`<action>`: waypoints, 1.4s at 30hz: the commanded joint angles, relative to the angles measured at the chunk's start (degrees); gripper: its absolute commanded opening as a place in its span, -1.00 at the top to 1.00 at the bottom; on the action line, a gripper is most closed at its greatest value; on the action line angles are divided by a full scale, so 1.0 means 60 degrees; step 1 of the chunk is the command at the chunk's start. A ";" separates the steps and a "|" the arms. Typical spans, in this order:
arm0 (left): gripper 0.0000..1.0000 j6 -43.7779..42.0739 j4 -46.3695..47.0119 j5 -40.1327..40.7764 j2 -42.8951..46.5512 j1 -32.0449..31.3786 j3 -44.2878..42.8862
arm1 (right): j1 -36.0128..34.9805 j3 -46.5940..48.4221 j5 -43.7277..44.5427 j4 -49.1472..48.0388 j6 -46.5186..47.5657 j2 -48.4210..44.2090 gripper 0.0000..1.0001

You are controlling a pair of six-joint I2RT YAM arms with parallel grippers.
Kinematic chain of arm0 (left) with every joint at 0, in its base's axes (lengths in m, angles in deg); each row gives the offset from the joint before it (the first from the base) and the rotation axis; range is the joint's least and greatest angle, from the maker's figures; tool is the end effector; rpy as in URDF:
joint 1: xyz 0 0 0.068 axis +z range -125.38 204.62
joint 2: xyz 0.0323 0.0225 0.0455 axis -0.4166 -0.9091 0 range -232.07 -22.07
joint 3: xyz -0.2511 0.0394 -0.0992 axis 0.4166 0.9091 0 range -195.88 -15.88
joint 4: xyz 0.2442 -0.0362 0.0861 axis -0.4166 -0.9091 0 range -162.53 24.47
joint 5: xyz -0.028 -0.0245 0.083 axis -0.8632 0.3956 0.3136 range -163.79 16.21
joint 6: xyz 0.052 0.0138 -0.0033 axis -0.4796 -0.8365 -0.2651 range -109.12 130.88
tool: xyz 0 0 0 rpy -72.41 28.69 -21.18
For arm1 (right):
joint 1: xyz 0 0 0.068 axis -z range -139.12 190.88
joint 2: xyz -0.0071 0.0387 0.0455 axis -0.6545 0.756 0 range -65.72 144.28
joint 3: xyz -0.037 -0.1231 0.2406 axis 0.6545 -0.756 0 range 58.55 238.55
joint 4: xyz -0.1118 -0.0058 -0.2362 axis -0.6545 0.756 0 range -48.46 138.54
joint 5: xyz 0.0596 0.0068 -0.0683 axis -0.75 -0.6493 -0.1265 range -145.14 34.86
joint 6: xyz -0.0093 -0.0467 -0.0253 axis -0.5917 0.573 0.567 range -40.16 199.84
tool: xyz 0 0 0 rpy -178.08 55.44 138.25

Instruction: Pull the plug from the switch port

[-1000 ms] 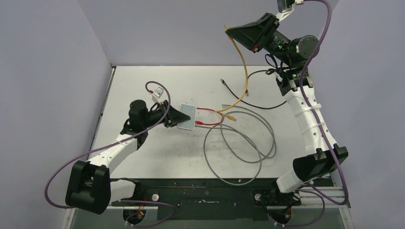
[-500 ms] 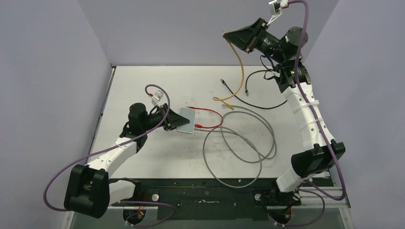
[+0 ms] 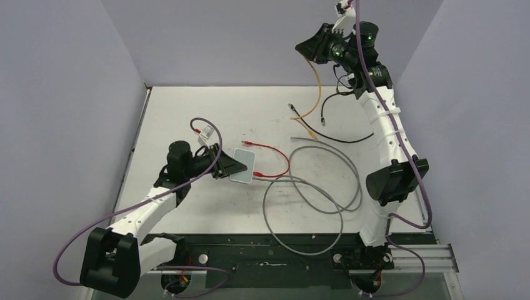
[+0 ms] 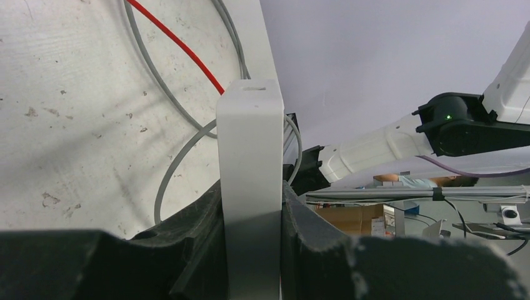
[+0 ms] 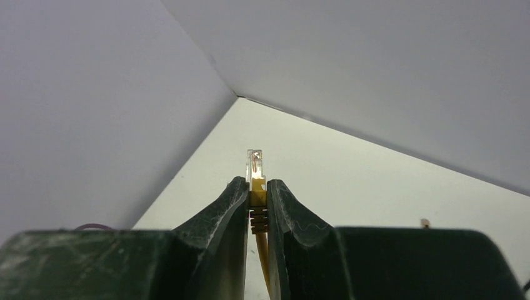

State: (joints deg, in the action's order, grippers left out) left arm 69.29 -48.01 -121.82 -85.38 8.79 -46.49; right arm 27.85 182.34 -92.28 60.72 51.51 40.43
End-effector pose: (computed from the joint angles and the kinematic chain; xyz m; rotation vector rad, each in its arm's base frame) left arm 0.2184 -0.0894 0.2420 -0.0901 2.0877 -1.6160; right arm 0.3955 0.1136 0.4957 -0.3086 1.6719 1.0636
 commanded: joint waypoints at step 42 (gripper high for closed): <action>1.00 -0.1145 -0.1396 0.0318 0.0488 -0.0093 -0.0188 | 0.1069 0.1282 0.7778 -0.2335 0.2476 0.4526 0.89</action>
State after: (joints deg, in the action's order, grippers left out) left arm 62.36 -57.70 -120.16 -83.52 8.57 -46.12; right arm 35.08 190.32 -47.28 52.48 67.38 64.52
